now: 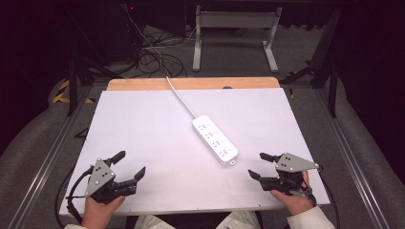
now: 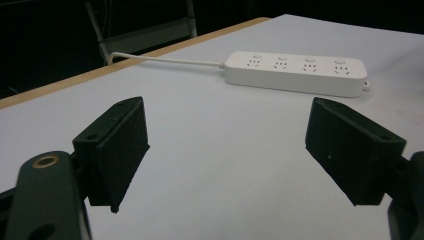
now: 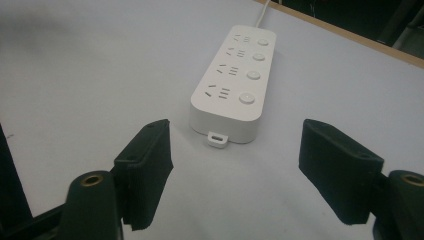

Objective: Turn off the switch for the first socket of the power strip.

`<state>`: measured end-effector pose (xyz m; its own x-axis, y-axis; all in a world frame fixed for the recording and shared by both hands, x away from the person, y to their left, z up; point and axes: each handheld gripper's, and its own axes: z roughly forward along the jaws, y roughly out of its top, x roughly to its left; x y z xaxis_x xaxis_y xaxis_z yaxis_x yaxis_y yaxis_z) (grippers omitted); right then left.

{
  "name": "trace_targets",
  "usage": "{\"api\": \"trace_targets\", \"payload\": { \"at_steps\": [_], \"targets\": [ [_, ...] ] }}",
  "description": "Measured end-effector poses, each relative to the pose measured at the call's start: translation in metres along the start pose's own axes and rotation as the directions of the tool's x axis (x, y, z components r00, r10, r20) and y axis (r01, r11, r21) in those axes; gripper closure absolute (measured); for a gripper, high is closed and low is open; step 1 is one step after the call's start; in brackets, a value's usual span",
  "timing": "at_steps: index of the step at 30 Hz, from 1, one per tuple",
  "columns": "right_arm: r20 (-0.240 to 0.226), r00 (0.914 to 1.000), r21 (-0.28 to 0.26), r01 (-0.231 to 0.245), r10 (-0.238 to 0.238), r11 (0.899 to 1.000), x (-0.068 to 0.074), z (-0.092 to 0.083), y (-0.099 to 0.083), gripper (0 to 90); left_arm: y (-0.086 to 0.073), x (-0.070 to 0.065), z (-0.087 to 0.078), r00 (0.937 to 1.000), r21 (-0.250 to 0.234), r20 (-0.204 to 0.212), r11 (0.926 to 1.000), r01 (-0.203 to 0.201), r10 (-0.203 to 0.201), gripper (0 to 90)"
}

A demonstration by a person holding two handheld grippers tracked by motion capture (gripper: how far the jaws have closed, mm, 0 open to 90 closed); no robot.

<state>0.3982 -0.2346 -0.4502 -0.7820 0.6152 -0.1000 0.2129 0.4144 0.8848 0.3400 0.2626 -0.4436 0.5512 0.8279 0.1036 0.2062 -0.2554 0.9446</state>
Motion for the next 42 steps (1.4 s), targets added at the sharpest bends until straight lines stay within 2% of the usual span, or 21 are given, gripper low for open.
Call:
{"api": "trace_targets", "payload": {
  "at_steps": [6, 8, 16, 19, 23, 28, 33, 37, 42],
  "targets": [
    [0.010, 1.0000, 0.010, -0.001, 0.001, 1.000, 0.000, 0.000, 0.000, 29.2, 0.000, -0.002, 0.000, 0.9997, 0.006, -0.016, 0.9998, -0.018, 0.018, 17.8],
    [0.011, 0.9999, 0.009, -0.003, 0.002, 1.000, 0.000, -0.001, 0.000, 29.2, 0.000, -0.003, 0.000, 0.9987, 0.010, -0.031, 0.9991, -0.041, 0.042, 17.8],
    [0.015, 0.9999, 0.010, -0.006, 0.006, 1.000, 0.000, -0.001, 0.001, 29.0, 0.000, -0.003, -0.001, 0.9995, 0.003, -0.026, 0.9999, -0.017, 0.017, 17.8],
    [0.025, 0.9997, 0.017, -0.006, 0.005, 1.000, 0.000, -0.001, 0.002, 28.6, -0.001, -0.002, 0.000, 0.9988, 0.020, -0.041, 0.9995, -0.024, 0.025, 17.8],
    [0.018, 0.9998, 0.046, 0.010, -0.011, 0.999, 0.000, -0.001, 0.006, 32.7, 0.000, -0.002, 0.000, 0.9987, 0.021, -0.044, 0.9995, -0.024, 0.025, 17.8],
    [0.024, 0.9993, 0.075, 0.026, -0.028, 0.997, 0.000, 0.000, 0.014, 37.5, 0.000, -0.002, -0.001, 0.9984, 0.017, -0.053, 0.9997, -0.019, 0.020, 17.8],
    [-0.010, 0.9991, 0.088, 0.042, -0.041, 0.995, -0.005, 0.003, 0.024, 48.2, -0.001, -0.002, -0.001, 0.9983, 0.017, -0.057, 0.9998, -0.014, 0.015, 17.8],
    [-0.027, 0.9986, 0.088, 0.048, -0.046, 0.995, -0.008, 0.006, 0.037, 50.0, 0.000, -0.001, -0.001, 0.9984, 0.017, -0.054, 0.9997, -0.016, 0.017, 17.8],
    [-0.049, 0.9974, 0.114, 0.059, -0.054, 0.992, -0.010, 0.015, 0.057, 51.7, -0.001, -0.001, -0.001, 0.9983, 0.019, -0.056, 0.9997, -0.018, 0.019, 17.8]
  ]
}}
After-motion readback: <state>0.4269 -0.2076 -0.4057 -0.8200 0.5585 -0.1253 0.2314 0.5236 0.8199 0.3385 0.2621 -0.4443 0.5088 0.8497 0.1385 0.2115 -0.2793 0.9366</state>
